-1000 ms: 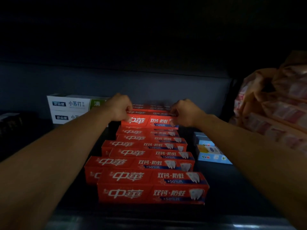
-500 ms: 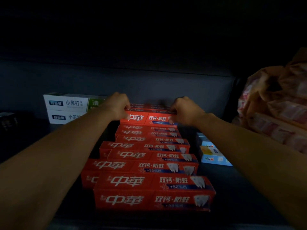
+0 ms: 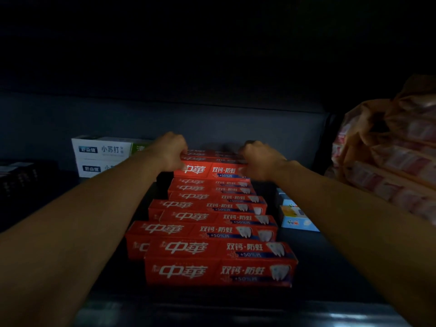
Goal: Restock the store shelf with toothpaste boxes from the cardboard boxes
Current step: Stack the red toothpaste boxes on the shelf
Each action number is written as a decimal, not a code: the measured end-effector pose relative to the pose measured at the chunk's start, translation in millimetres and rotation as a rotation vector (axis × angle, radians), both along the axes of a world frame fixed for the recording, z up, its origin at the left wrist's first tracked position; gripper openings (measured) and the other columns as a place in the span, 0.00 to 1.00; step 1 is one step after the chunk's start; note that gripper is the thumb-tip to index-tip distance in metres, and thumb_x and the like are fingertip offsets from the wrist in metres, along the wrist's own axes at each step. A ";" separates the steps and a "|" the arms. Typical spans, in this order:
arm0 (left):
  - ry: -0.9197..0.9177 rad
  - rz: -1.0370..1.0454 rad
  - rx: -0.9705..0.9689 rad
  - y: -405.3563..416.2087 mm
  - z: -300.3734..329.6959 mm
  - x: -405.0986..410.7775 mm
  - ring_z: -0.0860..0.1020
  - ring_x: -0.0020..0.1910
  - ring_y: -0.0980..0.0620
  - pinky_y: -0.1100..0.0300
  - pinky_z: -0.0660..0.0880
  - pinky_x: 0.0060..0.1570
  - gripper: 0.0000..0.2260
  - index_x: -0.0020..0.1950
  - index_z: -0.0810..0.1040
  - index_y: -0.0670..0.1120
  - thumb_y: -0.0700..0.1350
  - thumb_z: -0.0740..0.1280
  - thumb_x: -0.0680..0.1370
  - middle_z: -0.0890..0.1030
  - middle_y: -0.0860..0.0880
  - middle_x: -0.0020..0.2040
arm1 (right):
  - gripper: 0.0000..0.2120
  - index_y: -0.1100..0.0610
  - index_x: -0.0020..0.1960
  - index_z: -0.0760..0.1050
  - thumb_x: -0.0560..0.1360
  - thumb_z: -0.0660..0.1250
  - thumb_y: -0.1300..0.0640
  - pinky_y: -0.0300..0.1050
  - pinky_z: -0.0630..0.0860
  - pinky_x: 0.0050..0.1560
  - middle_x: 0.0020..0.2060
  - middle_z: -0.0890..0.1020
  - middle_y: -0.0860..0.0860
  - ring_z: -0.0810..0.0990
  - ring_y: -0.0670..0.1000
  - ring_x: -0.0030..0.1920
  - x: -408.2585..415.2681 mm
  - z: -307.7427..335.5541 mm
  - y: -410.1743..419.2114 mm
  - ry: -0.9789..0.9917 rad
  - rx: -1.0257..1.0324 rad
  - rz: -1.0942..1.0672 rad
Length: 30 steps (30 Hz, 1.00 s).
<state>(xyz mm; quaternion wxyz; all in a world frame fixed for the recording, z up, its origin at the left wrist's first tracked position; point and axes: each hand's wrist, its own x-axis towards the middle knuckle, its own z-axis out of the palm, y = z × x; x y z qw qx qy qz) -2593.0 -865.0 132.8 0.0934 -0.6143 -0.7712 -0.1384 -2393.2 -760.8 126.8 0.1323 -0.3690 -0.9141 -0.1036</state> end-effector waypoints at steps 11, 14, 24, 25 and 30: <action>0.102 -0.061 -0.012 -135.3 38.5 74.6 0.78 0.53 0.47 0.49 0.77 0.53 0.17 0.57 0.81 0.50 0.51 0.74 0.70 0.81 0.48 0.55 | 0.19 0.56 0.60 0.73 0.73 0.69 0.49 0.47 0.72 0.48 0.55 0.76 0.54 0.77 0.56 0.54 51.3 39.1 -141.9 -0.015 0.098 0.027; 0.079 -0.098 -0.020 -184.5 37.5 104.4 0.79 0.50 0.49 0.49 0.77 0.53 0.15 0.55 0.81 0.50 0.51 0.75 0.70 0.82 0.49 0.52 | 0.21 0.54 0.63 0.72 0.73 0.70 0.49 0.48 0.73 0.51 0.57 0.76 0.53 0.76 0.55 0.56 73.6 36.7 -197.0 0.004 0.100 0.072; 0.068 -0.198 -0.110 -308.5 -42.8 171.4 0.79 0.50 0.44 0.50 0.77 0.50 0.19 0.55 0.81 0.46 0.52 0.76 0.68 0.82 0.45 0.52 | 0.26 0.57 0.67 0.69 0.72 0.68 0.49 0.55 0.74 0.58 0.63 0.73 0.57 0.71 0.59 0.64 143.1 -47.7 -318.7 -0.049 0.047 0.144; 0.045 -0.202 -0.138 -315.6 -58.0 176.7 0.79 0.48 0.44 0.50 0.77 0.48 0.17 0.52 0.81 0.45 0.51 0.76 0.68 0.82 0.45 0.50 | 0.26 0.57 0.67 0.69 0.72 0.68 0.50 0.55 0.74 0.58 0.63 0.72 0.56 0.71 0.59 0.64 148.3 -62.1 -326.3 -0.064 0.023 0.146; -0.018 -0.220 -0.311 -333.2 -138.9 193.1 0.77 0.53 0.45 0.50 0.76 0.52 0.21 0.58 0.79 0.44 0.53 0.75 0.70 0.79 0.45 0.56 | 0.21 0.59 0.64 0.70 0.74 0.67 0.51 0.54 0.75 0.54 0.61 0.73 0.56 0.72 0.57 0.61 163.0 -144.8 -351.2 -0.107 -0.100 0.192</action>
